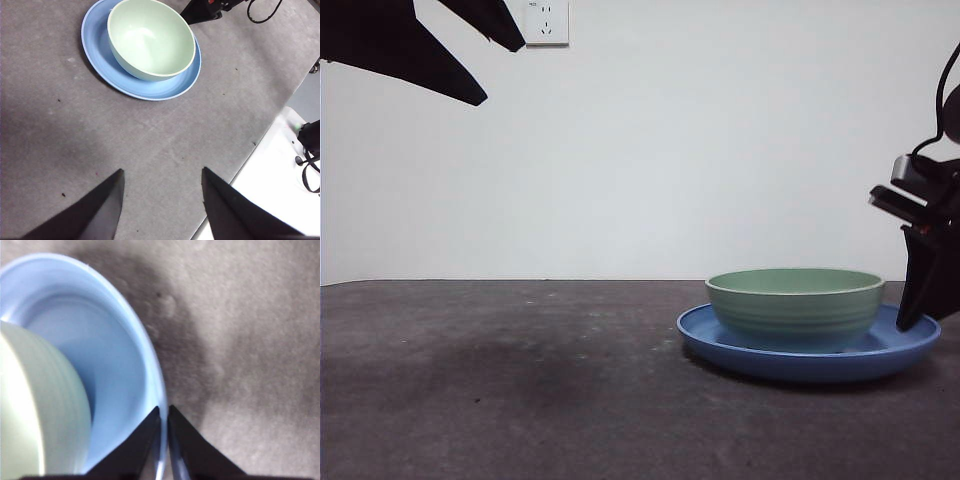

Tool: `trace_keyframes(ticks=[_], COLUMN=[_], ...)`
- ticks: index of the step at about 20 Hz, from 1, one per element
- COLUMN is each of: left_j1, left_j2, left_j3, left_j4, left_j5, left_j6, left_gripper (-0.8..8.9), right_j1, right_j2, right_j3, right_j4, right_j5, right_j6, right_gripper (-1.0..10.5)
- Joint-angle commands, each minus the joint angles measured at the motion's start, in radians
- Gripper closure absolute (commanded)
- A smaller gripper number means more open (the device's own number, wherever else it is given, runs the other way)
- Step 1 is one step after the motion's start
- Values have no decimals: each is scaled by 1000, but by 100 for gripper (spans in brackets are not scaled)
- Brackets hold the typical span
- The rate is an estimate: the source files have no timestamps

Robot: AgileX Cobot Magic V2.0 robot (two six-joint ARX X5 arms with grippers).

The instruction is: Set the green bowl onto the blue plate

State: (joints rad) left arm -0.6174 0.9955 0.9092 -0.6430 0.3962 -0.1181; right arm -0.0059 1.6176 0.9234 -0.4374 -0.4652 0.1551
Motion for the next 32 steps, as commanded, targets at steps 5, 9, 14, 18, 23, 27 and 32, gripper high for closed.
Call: trace_keyframes(ticks=[5,9,14,18,23,27,32], left_j1=[-6,-6,-6,-6,-6,-6,-6], left_j2=[6,6,6,6,6,6,6], left_j3=[10,10,10,10,10,10,10], left_j4=[8,8,8,8,8,7,6], left_j5=[5,5,5,5,5,5,5], left_j6=[1,1,1,2,2,1,2], left_gripper=[564,564,564,564,565,564,564], right_j1=[1,23,117,218,310,360,377], right_j2=[-87,-132,-135,-123,-53,39,156], right_j3=[21,29,92,138,157,157,158], right_j4=[8,10,11,20,93,152,194], right_j5=[-61,-87,-78,-5,13,29,24], right_j6=[56,95,153,186,249,282,306], right_gripper=[935,935,935,935,935,935,935])
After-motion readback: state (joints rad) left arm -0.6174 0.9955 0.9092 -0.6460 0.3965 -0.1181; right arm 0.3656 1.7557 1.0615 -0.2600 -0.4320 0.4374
